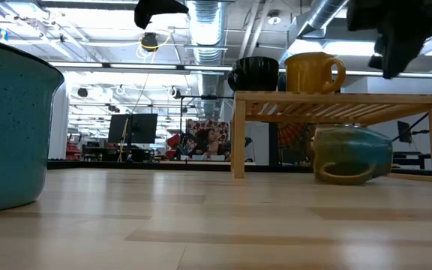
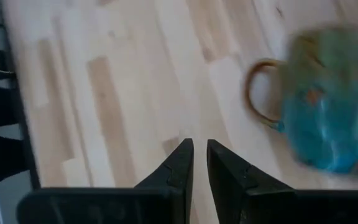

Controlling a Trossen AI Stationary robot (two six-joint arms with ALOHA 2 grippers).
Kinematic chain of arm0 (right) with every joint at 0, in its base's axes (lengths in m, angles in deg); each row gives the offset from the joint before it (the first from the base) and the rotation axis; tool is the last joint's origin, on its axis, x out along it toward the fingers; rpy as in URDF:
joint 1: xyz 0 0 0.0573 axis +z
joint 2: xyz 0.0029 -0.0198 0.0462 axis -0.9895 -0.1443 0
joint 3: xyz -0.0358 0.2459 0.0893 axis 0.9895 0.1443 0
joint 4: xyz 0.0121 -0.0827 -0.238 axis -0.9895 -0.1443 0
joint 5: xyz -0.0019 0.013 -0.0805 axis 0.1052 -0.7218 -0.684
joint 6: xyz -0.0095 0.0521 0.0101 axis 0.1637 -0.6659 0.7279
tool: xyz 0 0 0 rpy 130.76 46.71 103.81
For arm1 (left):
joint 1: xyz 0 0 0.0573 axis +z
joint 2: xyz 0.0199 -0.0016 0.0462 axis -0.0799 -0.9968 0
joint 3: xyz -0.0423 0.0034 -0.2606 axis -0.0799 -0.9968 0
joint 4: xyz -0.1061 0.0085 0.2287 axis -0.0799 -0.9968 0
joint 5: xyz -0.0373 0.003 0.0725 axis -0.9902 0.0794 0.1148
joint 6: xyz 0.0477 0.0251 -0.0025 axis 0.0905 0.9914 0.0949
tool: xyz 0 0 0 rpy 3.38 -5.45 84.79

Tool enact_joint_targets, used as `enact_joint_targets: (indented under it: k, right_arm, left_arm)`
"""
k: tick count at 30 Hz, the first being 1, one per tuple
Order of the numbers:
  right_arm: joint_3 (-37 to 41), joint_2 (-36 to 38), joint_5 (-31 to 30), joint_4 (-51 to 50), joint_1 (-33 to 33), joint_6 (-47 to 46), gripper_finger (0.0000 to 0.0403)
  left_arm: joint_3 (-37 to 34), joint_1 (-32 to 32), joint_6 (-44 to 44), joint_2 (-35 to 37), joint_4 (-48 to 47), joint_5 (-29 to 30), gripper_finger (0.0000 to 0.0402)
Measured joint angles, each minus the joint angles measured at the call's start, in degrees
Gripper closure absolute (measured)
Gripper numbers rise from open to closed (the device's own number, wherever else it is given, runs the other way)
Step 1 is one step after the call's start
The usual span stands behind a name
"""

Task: Place coffee mugs
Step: Put the dark green patterned mug on the shelf

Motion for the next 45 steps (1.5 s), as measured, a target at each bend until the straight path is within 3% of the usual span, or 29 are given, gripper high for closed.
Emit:
enact_joint_targets:
  k: [8, 14, 21, 26, 36, 45]
  right_arm:
    - [8.7, 4.7, -3.7, -0.4, 1.7, -12.1, 0.0321]
    - [15.7, 9.6, -9.4, 5.7, 2.8, -23.3, 0.0257]
    - [16.9, 9.1, -19.1, 6.2, 2.2, -22.1, 0.0156]
    - [16.9, 6.0, -23.3, 6.4, -0.7, -14.0, 0.0137]
    - [16.9, -1.1, -16.7, 12.8, -2.0, -8.6, 0.0138]
    - [16.9, 0.7, -14.8, 6.0, 0.6, -8.8, 0.0138]
  left_arm:
    - [0.0, 0.0, 0.1, 0.0, -0.1, -2.1, 0.0235]
    - [0.0, 0.0, 0.1, 0.0, -0.2, -2.5, 0.0235]
    - [0.0, 0.0, 0.1, 0.0, -0.4, -2.5, 0.0235]
    - [0.0, 0.0, 0.0, 0.0, -0.4, -2.5, 0.0235]
    - [0.0, 0.0, -0.2, 0.0, -0.5, -2.5, 0.0235]
    - [0.0, 0.0, -0.1, 0.0, -1.3, -2.4, 0.0235]
